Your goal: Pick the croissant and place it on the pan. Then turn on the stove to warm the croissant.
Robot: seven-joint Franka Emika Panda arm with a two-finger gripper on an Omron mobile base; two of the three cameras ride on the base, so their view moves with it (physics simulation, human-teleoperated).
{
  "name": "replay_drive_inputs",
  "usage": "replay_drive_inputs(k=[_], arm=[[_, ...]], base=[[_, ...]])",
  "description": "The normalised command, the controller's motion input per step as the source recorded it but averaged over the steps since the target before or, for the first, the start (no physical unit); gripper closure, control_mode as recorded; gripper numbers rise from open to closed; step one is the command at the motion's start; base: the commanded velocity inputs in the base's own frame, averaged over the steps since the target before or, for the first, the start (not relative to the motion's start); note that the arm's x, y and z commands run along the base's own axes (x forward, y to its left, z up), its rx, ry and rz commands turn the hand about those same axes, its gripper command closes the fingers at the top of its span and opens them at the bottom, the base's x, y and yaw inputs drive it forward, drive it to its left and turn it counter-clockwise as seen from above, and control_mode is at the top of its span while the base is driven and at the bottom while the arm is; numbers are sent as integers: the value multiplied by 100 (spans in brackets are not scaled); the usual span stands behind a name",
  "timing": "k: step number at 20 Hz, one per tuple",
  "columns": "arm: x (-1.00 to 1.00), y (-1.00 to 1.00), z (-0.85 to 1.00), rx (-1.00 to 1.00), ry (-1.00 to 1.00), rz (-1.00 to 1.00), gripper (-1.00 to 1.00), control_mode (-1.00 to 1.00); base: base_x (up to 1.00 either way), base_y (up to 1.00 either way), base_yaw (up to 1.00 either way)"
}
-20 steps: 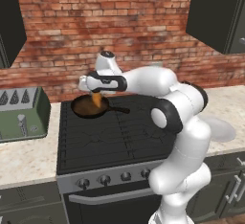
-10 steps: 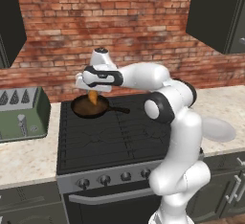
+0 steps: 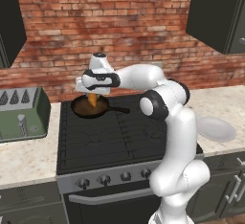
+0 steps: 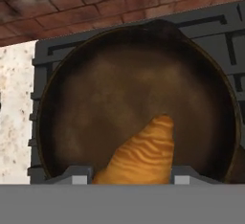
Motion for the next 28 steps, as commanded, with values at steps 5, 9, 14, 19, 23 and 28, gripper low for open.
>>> replay_drive_inputs(k=[5,9,14,19,23,28], arm=[[10,1,-14,0,0,0,100,-100],[11,2,-10,0,0,0,100,-100],[10,1,-13,0,0,0,100,-100],[8,2,-21,0,0,0,100,-100],[10,4,-24,0,0,0,100,-100],[22,11,-21,0,0,0,100,-100]], base=[[0,0,0],[0,0,0],[0,0,0],[0,0,0],[0,0,0],[0,0,0]])
